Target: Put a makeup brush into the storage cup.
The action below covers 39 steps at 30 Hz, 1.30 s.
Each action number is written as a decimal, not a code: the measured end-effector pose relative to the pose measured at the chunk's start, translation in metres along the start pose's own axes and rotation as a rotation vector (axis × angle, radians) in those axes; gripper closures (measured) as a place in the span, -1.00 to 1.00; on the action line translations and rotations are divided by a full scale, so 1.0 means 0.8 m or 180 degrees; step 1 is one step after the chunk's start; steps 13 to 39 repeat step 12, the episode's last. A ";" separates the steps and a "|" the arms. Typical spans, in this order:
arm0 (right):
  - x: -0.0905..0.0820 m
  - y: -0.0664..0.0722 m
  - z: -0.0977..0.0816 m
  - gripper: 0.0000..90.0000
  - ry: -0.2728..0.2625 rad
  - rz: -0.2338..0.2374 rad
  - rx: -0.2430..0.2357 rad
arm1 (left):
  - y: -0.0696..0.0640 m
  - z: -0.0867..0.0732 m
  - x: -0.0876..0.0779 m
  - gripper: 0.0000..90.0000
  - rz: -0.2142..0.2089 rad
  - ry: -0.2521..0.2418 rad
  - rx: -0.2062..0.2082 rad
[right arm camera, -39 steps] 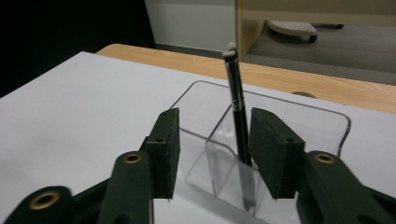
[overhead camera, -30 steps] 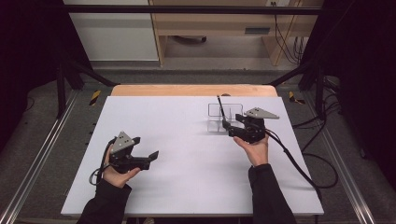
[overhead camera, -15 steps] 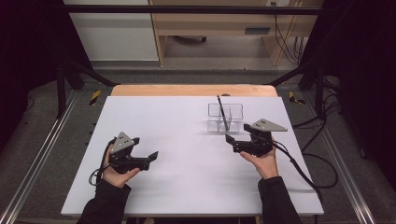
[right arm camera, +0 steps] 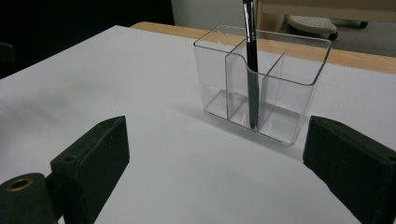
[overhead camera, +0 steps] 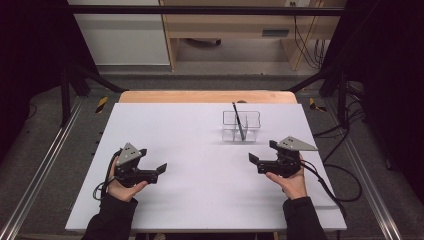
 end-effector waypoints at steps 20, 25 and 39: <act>-0.020 -0.018 -0.013 -0.85 -0.0050 -0.0016 0.0102 | 0.003 -0.008 -0.002 -0.83 0.0029 0.0020 -0.0030; -0.020 -0.018 -0.013 -0.85 -0.0050 -0.0016 0.0102 | 0.003 -0.008 -0.002 -0.83 0.0029 0.0020 -0.0030; -0.020 -0.018 -0.013 -0.85 -0.0050 -0.0016 0.0102 | 0.003 -0.008 -0.002 -0.83 0.0029 0.0020 -0.0030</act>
Point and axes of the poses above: each handheld gripper's, and its own axes: x roughly forward along the jaws, z roughly out of its top, y roughly to its left, the point moved 9 cm from there along x, roughly forward along the jaws, and after that the axes turned 15 degrees about x, right-handed, at the moved point
